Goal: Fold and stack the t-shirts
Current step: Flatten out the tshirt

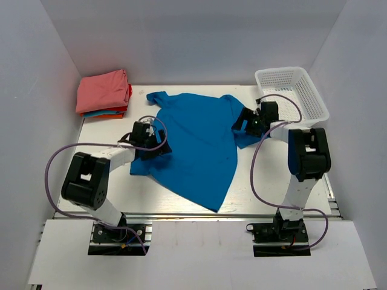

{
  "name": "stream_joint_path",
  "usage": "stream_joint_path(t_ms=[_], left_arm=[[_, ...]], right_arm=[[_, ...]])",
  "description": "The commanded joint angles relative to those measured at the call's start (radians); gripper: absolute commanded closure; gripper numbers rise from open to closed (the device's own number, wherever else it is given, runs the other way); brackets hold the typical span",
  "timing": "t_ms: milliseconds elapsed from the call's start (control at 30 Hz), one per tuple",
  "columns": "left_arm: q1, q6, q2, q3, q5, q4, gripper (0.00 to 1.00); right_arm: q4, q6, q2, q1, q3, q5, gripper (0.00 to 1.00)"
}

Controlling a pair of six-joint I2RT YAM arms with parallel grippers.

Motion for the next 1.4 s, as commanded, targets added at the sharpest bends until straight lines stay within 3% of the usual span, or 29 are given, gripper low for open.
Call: stream_joint_path(t_ms=[0,167,300,433,533,633,767,900,1033,1233,1367], left_arm=[[0.034,-0.017,0.093,0.038,-0.228,-0.179,0.01],[0.093,0.045,0.209,0.163,-0.299,-0.202,0.01],[0.127,0.113,0.362,0.371,-0.299,-0.203,0.01],[0.127,0.157,0.498,0.572,-0.319,-0.247,0.01],[0.127,0.208,0.604,0.721,-0.245,-0.258,0.01],[0.127,0.217,0.684,0.867,-0.261,-0.309,0.01],[0.127,0.228,0.773,1.014,-0.251,-0.364,0.01],[0.127,0.239,0.685,0.978,-0.238,-0.355,0.01],[0.127,0.249,0.533,0.782,-0.228,-0.3,0.01],[0.127,0.173,0.235,0.577,-0.313,-0.305,0.01],[0.127,0.118,0.092,0.442,-0.313,-0.28,0.01]], right_arm=[[-0.068,0.067,-0.074,0.005,-0.169,0.025,0.1],[-0.083,0.115,-0.284,0.026,-0.394,0.073,0.1],[-0.157,0.141,-0.474,0.065,-0.64,0.107,0.1],[-0.291,0.167,-0.695,0.105,-0.767,0.078,0.1],[-0.417,0.14,-0.813,0.137,-0.802,0.056,0.1],[-0.517,0.161,-0.919,0.148,-0.761,0.105,0.1],[-0.577,0.118,-0.918,0.155,-0.727,0.092,0.1],[-0.57,0.054,-0.93,0.169,-0.678,0.064,0.1],[-0.487,-0.024,-0.936,0.183,-0.52,0.104,0.1],[-0.308,-0.081,-0.751,0.204,-0.31,0.11,0.1],[-0.246,-0.159,-0.518,0.221,-0.122,0.142,0.1]])
